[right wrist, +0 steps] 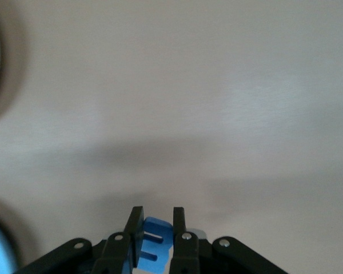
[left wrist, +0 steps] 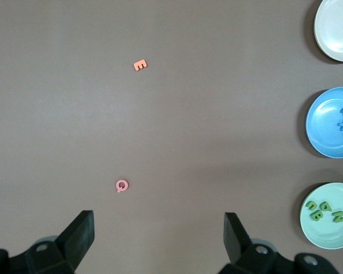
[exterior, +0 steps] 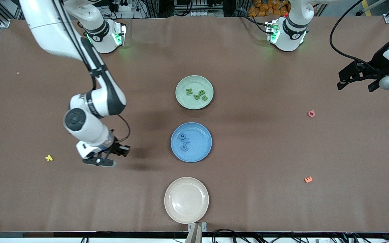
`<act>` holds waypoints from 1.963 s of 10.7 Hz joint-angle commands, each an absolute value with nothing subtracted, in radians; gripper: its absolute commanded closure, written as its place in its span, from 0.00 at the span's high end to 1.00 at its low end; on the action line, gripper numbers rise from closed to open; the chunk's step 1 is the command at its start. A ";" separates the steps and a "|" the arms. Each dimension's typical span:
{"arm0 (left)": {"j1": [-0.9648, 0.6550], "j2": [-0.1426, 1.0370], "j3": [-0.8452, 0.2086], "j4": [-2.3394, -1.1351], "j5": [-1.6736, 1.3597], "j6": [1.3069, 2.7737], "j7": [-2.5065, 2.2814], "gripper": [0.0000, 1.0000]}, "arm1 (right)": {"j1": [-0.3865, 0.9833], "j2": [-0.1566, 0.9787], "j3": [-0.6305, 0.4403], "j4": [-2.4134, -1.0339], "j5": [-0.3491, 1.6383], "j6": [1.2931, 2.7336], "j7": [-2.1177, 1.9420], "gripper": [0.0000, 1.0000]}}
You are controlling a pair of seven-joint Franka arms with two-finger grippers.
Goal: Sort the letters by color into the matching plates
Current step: 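Carry the blue E over the blue plate with the right gripper, then lower the E onto the blue plate and open the right gripper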
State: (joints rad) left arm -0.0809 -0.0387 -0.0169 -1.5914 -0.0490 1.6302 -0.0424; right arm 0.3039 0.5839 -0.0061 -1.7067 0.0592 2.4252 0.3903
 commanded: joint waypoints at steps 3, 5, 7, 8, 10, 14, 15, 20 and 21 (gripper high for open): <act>-0.095 -0.029 -0.018 -1.569 -0.028 1.603 -0.020 1.00 | 0.481 0.724 -0.018 -1.487 0.130 2.419 0.515 0.07; -0.095 -0.028 -0.026 -1.571 -0.028 1.603 -0.018 1.00 | 0.527 0.761 -0.018 -1.438 0.137 2.424 0.517 0.07; -0.091 -0.028 -0.026 -1.571 -0.032 1.601 -0.017 1.00 | 0.563 0.790 -0.018 -1.419 0.137 2.427 0.532 0.07; -0.086 -0.029 -0.026 -1.572 -0.037 1.595 -0.017 1.00 | 0.578 0.807 -0.015 -1.404 0.137 2.427 0.546 0.08; -0.084 -0.029 -0.026 -1.572 -0.037 1.588 -0.015 1.00 | 0.598 0.825 -0.006 -1.378 0.138 2.427 0.584 0.08; -0.091 -0.029 -0.026 -1.572 -0.038 1.588 -0.017 1.00 | 0.598 0.839 0.018 -1.356 0.133 2.427 0.621 1.00; -0.091 -0.031 -0.028 -1.572 -0.038 1.588 -0.015 1.00 | 0.594 0.838 0.017 -1.356 0.130 2.425 0.617 1.00; -0.091 -0.029 -0.029 -1.575 -0.041 1.582 -0.012 1.00 | 0.507 0.813 -0.021 -1.368 0.127 2.363 0.439 1.00; -0.091 -0.029 -0.029 -1.578 -0.041 1.580 -0.012 1.00 | 0.473 0.807 -0.025 -1.368 0.127 2.338 0.387 1.00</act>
State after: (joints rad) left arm -0.0914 -0.0342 -0.0276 -1.5913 -0.0481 1.6018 -0.0382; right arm 0.5459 0.8179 -0.0246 -1.3801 0.1224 2.4022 0.4922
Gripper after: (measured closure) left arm 0.000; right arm 0.000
